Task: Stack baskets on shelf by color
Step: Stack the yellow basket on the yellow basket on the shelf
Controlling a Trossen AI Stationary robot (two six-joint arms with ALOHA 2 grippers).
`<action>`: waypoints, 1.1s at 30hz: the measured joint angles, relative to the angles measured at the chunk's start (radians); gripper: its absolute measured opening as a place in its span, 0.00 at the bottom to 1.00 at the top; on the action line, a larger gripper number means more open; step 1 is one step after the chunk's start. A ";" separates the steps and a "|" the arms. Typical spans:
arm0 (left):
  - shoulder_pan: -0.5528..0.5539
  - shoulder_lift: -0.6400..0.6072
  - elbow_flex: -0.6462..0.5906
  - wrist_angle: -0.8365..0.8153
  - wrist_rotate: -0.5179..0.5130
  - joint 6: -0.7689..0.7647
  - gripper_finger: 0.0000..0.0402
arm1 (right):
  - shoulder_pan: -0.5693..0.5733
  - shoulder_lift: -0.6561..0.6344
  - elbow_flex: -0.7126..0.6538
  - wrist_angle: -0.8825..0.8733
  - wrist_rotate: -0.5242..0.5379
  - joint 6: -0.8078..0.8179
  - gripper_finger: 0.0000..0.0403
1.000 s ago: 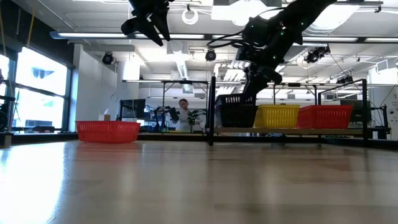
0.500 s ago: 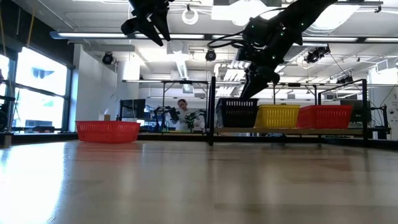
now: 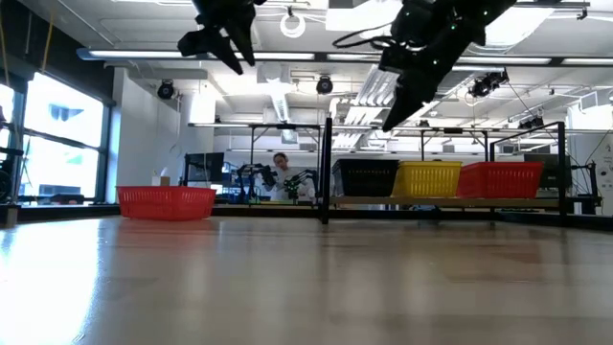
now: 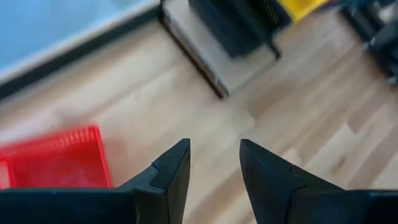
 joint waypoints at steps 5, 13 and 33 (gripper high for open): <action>-0.060 0.000 0.000 -0.140 0.023 -0.099 0.32 | 0.022 -0.052 0.000 -0.042 0.003 0.128 0.27; -0.231 0.000 0.000 -0.324 -0.050 -0.308 0.32 | 0.142 -0.090 0.000 -0.059 0.018 0.216 0.27; -0.862 0.000 -0.009 -0.475 -0.186 -1.024 0.32 | 0.505 -0.090 0.000 -0.098 0.113 0.539 0.27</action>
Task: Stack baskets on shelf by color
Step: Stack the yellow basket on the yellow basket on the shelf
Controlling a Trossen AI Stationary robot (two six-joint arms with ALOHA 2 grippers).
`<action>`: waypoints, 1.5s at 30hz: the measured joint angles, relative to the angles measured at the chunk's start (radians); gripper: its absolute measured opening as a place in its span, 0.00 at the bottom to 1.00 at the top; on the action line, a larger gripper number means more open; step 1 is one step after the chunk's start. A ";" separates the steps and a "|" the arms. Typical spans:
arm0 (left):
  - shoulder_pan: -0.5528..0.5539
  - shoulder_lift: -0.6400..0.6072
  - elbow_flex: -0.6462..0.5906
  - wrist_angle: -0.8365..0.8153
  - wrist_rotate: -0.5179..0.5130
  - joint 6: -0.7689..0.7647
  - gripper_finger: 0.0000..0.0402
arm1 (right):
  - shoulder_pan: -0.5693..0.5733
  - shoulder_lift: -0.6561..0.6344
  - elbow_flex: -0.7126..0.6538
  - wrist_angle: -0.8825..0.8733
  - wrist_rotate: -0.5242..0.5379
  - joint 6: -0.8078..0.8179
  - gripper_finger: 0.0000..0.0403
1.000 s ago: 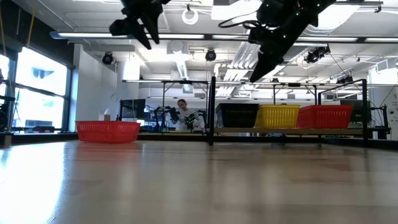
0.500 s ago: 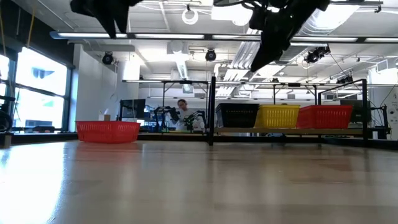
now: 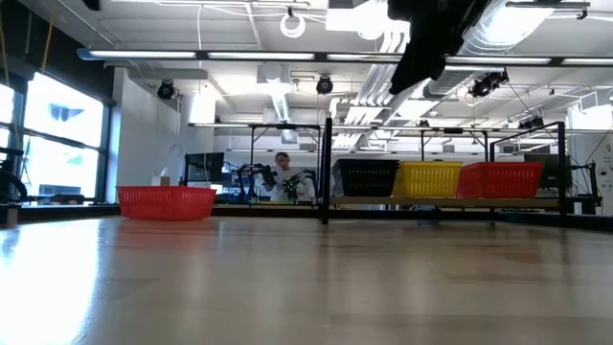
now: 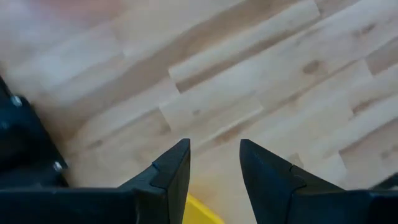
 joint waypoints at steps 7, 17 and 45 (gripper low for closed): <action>-0.198 0.000 -0.104 0.015 -0.004 -0.341 0.32 | 0.110 0.000 0.000 -0.003 0.038 0.090 0.27; -0.340 0.000 -0.228 0.092 0.077 -0.585 0.32 | 0.209 0.000 0.000 -0.003 0.086 0.151 0.27; -0.462 0.127 -0.391 0.320 0.469 -0.760 0.32 | 0.265 0.000 0.000 -0.034 0.133 0.080 0.27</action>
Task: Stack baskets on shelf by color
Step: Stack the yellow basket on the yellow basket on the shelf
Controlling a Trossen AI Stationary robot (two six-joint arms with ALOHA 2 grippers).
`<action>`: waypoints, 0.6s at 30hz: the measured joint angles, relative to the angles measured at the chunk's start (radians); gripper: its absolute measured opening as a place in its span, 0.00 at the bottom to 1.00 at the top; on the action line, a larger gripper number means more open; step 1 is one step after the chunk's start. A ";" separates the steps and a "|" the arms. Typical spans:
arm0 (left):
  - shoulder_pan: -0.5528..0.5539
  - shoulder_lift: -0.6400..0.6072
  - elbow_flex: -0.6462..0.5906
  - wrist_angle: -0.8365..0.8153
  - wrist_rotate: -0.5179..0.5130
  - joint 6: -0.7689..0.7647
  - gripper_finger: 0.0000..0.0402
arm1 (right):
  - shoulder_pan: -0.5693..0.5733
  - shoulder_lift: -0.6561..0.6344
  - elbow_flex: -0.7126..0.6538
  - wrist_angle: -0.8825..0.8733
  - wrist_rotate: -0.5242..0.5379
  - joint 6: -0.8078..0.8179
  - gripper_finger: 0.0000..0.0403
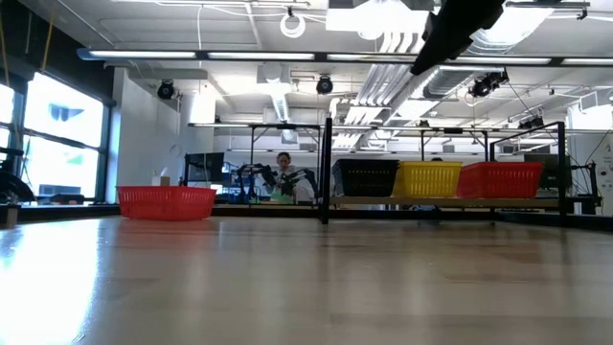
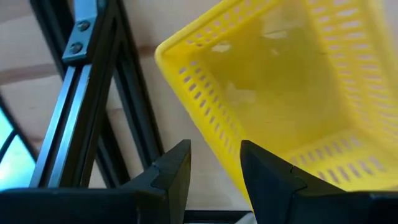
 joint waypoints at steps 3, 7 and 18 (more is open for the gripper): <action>0.003 0.034 0.000 -0.003 0.034 -0.005 0.32 | 0.000 0.000 0.000 -0.003 -0.001 -0.002 0.27; 0.005 0.085 0.000 0.011 0.052 -0.013 0.32 | 0.000 0.000 0.000 -0.007 -0.001 -0.002 0.27; 0.032 0.215 0.000 0.039 0.118 -0.008 0.32 | 0.000 0.000 0.000 -0.007 -0.011 -0.002 0.27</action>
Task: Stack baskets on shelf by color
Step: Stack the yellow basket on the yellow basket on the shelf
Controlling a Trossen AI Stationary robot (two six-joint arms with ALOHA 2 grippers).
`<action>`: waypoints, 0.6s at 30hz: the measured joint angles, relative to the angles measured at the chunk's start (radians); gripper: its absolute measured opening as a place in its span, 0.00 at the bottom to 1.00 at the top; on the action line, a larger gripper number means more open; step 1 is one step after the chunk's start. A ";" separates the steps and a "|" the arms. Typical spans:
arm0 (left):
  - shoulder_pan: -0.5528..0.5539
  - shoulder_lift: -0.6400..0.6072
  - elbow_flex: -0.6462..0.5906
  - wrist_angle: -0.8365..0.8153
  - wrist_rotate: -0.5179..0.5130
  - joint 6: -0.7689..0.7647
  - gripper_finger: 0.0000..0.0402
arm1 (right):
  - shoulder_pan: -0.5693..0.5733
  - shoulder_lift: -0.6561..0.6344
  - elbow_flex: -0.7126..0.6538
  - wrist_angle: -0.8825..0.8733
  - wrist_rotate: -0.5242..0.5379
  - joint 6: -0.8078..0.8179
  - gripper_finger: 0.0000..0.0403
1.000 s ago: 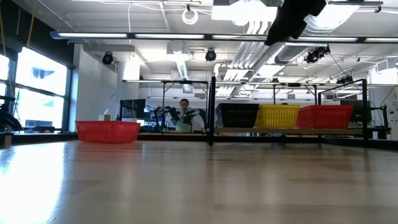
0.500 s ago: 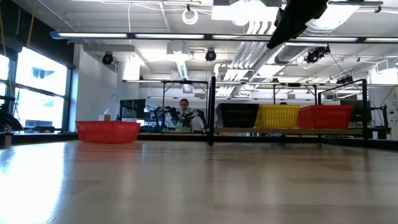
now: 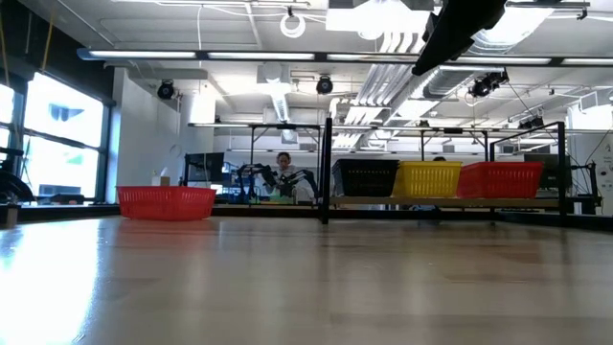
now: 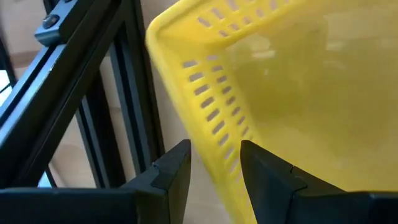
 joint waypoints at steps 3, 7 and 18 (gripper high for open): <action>0.001 0.024 0.000 0.010 0.014 0.004 0.32 | 0.000 0.000 0.000 0.000 0.000 0.000 0.27; 0.012 0.034 0.000 0.027 0.020 0.005 0.32 | 0.000 0.000 0.000 0.000 0.000 0.000 0.27; 0.080 0.033 0.006 0.057 -0.014 -0.012 0.02 | 0.000 0.000 0.000 0.000 -0.022 -0.045 0.27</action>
